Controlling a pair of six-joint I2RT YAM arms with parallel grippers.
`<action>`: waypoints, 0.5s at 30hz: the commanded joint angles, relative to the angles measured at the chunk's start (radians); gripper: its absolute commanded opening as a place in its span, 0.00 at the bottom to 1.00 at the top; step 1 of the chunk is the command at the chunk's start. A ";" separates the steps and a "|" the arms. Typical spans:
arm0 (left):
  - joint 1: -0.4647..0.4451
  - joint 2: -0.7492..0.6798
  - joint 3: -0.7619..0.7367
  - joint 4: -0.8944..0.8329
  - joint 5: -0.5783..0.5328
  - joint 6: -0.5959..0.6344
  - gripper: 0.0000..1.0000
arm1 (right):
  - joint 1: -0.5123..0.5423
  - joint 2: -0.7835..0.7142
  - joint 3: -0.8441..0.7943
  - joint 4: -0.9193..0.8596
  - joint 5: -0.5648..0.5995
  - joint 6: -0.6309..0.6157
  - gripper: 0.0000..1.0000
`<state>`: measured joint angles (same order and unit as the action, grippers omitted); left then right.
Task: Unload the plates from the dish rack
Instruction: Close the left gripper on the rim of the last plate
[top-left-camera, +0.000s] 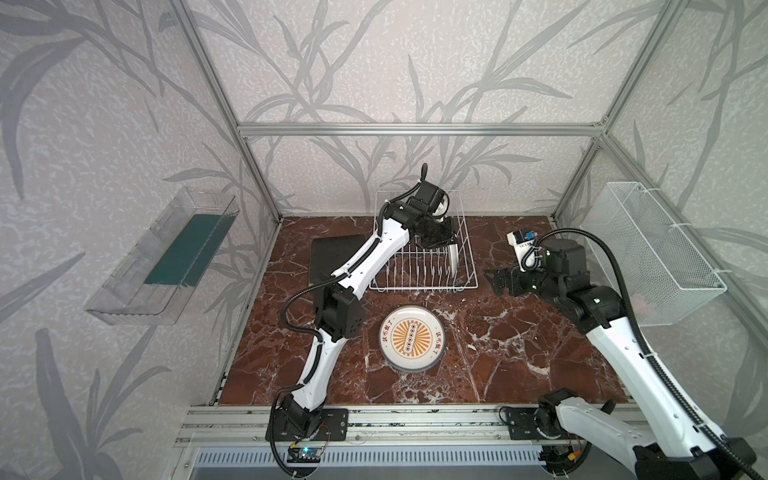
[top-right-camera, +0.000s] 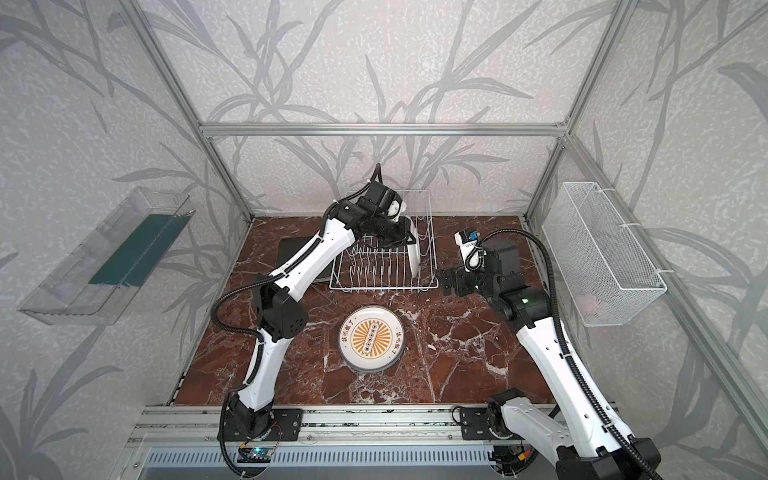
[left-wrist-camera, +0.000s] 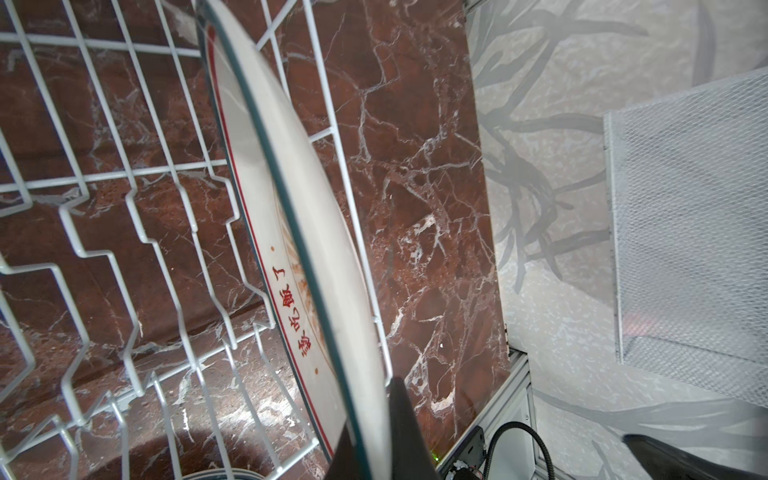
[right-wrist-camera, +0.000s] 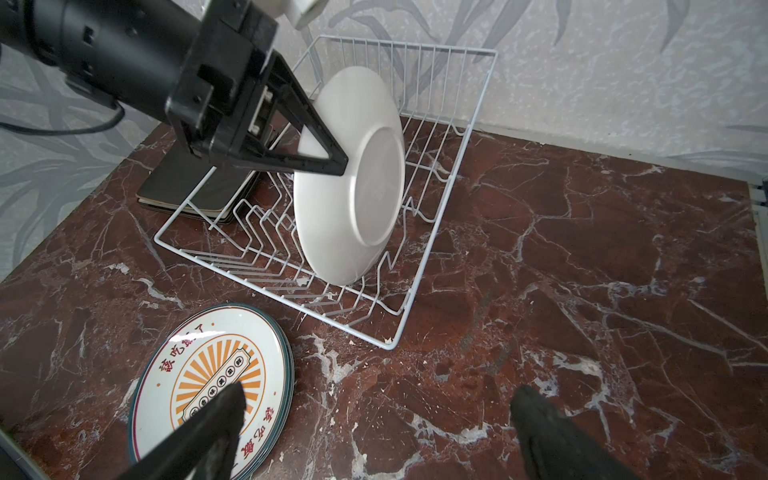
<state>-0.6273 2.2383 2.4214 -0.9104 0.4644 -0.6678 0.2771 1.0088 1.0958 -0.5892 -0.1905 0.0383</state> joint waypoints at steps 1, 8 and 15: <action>-0.003 -0.090 0.053 0.006 -0.014 -0.011 0.00 | -0.006 -0.030 0.037 0.002 0.008 0.021 0.99; -0.004 -0.135 0.120 -0.042 -0.047 0.051 0.00 | -0.017 -0.032 0.079 -0.010 -0.005 0.046 0.99; -0.005 -0.246 0.047 -0.068 -0.101 0.364 0.00 | -0.057 -0.033 0.094 0.009 -0.087 0.136 0.99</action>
<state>-0.6277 2.0918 2.4866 -0.9787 0.4091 -0.4969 0.2359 0.9928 1.1645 -0.5949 -0.2237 0.1230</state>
